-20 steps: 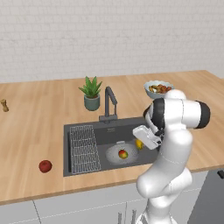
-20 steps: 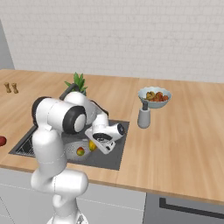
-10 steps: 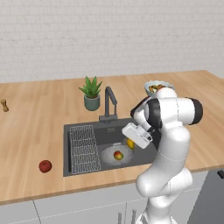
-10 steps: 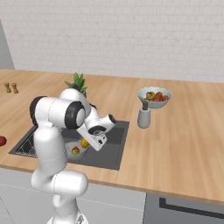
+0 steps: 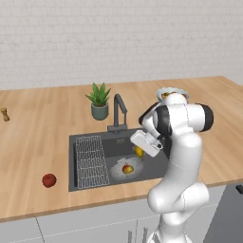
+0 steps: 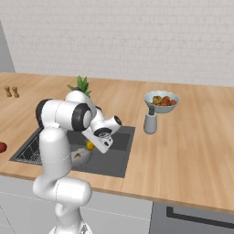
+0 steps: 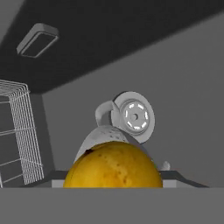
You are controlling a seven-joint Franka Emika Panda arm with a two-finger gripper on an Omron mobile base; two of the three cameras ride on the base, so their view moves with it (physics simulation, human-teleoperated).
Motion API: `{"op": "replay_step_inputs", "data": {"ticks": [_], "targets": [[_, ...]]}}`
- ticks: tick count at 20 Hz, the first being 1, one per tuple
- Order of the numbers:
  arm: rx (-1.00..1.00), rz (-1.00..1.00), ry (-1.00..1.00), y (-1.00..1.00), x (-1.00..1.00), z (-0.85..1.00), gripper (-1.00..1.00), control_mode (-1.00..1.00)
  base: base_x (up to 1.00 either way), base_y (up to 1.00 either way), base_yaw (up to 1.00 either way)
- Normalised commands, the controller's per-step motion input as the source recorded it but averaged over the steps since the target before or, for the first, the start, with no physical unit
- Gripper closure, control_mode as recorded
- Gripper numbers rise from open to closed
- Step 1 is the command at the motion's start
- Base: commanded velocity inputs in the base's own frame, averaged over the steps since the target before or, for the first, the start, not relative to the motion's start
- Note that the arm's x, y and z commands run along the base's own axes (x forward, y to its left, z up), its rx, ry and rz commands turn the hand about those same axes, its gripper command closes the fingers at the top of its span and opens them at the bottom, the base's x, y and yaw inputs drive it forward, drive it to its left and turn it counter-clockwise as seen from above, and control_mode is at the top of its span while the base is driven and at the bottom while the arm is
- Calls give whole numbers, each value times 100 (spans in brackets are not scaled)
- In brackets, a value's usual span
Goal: Put the colander in the sink, put the mango, mango, apple in the colander, and turn on the sink faucet and pour water over the colander.
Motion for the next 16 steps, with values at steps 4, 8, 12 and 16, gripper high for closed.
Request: {"op": "replay_step_inputs", "data": {"ticks": [4,8,12,16], "targets": [[0,0,-7,1,-1,1,100,-100,0,0,0],[0,0,-4,19,-18,22,100,-100,0,0,0],[0,4,4,32,-31,2,100,-100,0,0,0],[0,7,9,20,-33,-14,100,-100,0,0,0]]}}
